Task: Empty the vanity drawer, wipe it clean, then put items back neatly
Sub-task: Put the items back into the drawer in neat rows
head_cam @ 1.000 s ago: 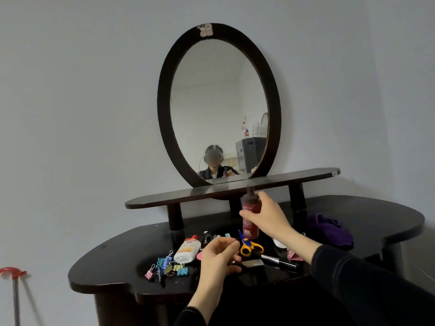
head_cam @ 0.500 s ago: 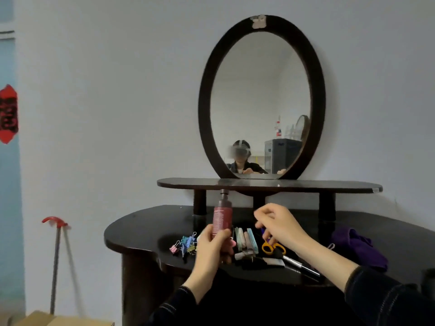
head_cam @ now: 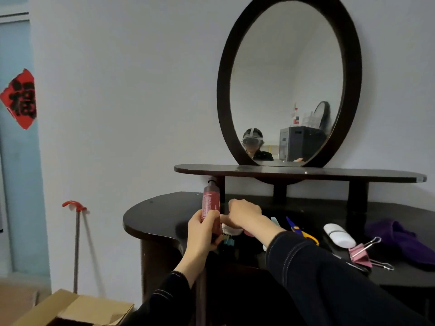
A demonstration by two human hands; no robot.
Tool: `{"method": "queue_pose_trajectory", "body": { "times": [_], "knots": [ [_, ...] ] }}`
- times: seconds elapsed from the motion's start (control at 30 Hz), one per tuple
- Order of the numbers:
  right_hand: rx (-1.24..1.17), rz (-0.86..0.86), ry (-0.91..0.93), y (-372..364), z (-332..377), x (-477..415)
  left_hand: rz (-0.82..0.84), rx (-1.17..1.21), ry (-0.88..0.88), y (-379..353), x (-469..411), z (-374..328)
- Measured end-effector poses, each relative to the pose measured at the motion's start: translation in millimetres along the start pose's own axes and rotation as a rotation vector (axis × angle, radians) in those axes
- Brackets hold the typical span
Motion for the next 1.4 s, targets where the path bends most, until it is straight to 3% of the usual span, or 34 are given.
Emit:
{"method": "queue_pose_trajectory", "body": {
  "times": [0.2, 0.33, 0.57, 0.73, 0.87, 1.0, 1.07, 1.23, 1.4],
  "knots": [
    [0.116, 0.140, -0.123, -11, 5, -20, 0.006, -0.043, 0.007, 1, -3, 5],
    [0.057, 0.072, -0.158, -11, 1, -18, 0.017, -0.038, 0.004, 2, -3, 4],
    [-0.401, -0.175, -0.164, 11, -35, 11, 0.077, -0.023, 0.011, 3, 0, 2],
    [-1.105, -0.279, -0.064, 38, -52, 84, 0.113, 0.047, -0.032, -1, 20, -11],
    [-1.470, -0.082, -0.064, 25, -74, 180, 0.261, 0.167, -0.006, 8, 93, 6],
    [-1.738, 0.482, -0.099, -44, -105, 262, 0.362, 0.183, 0.287, 20, 189, 52],
    [-1.756, 0.633, -0.175, -87, -116, 287, 0.324, 0.105, 0.448, 22, 221, 73],
    [-1.578, 0.637, -0.464, -186, -134, 288, 0.204, -0.156, 0.741, 18, 240, 119],
    [-1.318, 0.558, -0.545, -258, -145, 273, 0.282, -0.614, 0.754, 16, 232, 160]
  ]
}}
Point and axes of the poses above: each hand's wrist, its own x-axis away from the middle knuckle, its own y-axis out of the back of the hand, z = x × y, the point moved 1 cm from there along -x, towards the middle knuckle, and after that the axes turned 1 degree about x, right-handed, at the moved point
